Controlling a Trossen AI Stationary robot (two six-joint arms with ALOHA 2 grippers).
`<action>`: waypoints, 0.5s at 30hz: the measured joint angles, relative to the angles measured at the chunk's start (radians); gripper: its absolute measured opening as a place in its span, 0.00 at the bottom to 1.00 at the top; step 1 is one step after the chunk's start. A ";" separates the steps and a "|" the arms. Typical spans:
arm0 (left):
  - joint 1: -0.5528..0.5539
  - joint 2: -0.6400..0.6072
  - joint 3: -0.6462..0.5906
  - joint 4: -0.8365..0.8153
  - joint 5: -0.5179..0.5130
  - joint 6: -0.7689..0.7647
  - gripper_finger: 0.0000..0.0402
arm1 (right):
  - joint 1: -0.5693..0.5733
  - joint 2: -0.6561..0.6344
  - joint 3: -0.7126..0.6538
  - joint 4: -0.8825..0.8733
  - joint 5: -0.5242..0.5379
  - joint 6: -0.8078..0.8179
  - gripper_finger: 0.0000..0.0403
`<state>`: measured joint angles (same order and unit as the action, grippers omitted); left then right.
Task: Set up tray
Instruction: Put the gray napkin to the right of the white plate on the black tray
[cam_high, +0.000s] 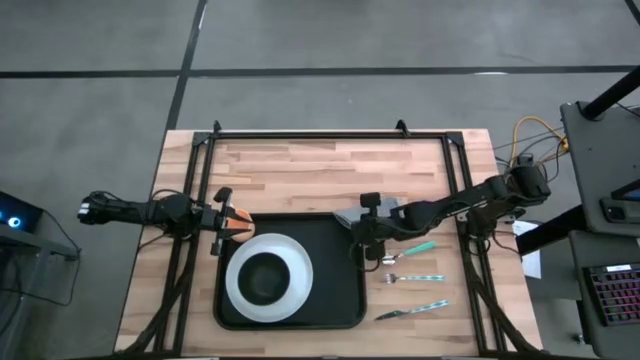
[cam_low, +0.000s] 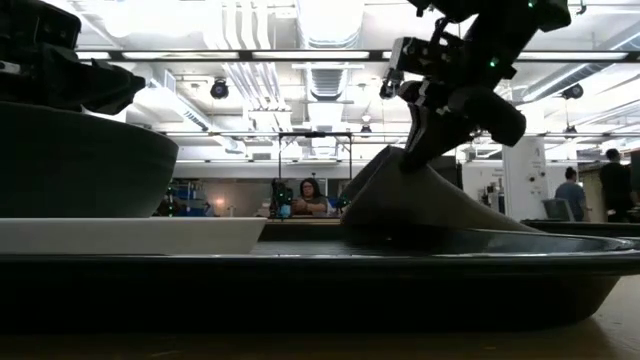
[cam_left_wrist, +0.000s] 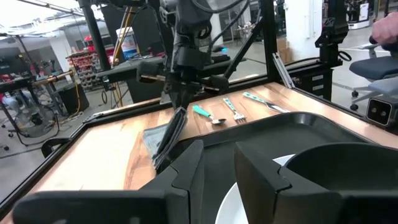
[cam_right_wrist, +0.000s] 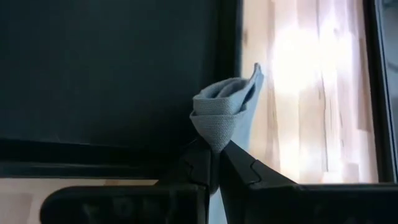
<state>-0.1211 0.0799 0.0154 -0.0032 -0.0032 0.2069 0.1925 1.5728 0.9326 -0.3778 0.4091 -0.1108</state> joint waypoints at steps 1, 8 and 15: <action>0.000 0.000 0.000 0.000 0.000 0.000 0.18 | 0.000 0.007 0.000 0.002 -0.001 -0.013 0.02; 0.000 0.000 0.000 0.000 0.000 0.000 0.18 | 0.001 0.044 -0.004 0.081 -0.073 -0.104 0.02; 0.000 0.017 0.000 0.000 0.000 0.000 0.18 | 0.021 0.072 -0.005 0.142 -0.159 -0.191 0.02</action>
<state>-0.1211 0.0965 0.0151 -0.0028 -0.0032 0.2068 0.2132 1.6453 0.9276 -0.2362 0.2496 -0.3015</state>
